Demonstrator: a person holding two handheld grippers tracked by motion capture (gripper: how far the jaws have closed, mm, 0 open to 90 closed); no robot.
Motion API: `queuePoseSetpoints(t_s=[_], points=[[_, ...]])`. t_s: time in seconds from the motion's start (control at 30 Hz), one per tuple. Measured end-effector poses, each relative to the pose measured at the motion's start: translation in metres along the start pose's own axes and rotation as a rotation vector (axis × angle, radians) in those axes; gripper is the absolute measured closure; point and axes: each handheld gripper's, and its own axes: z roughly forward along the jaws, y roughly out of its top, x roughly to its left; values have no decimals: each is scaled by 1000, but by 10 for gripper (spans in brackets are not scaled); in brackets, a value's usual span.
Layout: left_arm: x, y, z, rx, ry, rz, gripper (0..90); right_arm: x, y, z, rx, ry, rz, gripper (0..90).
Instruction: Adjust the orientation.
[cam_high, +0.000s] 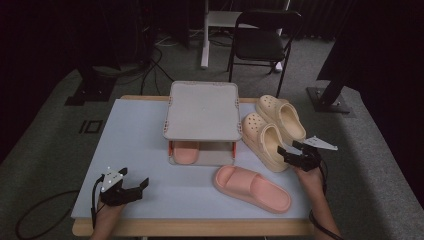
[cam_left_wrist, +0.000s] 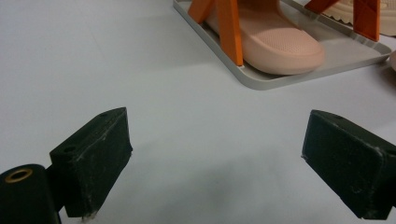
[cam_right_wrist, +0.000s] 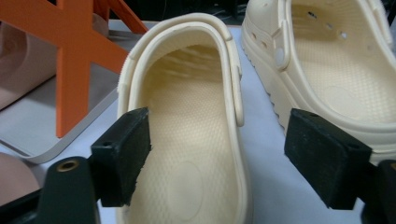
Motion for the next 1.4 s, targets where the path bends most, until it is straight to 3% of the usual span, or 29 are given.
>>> queuePoseSetpoints(t_s=[0.27,0.63,0.97,1.13,1.4], points=[[2,-2,-2,-11,-1,-17,79,-5,3,13,35,26,7,368],[5,-5,-2,-2,4,-14,78,-7,10,30,67,43,3,453],[4,-6,-2,-3,1,-12,79,-7,19,41,78,34,-5,534],[4,-6,-1,-3,0,-13,79,-8,26,53,127,6,-57,578],[5,-6,-2,-9,0,-25,79,-10,35,64,138,4,-49,674]])
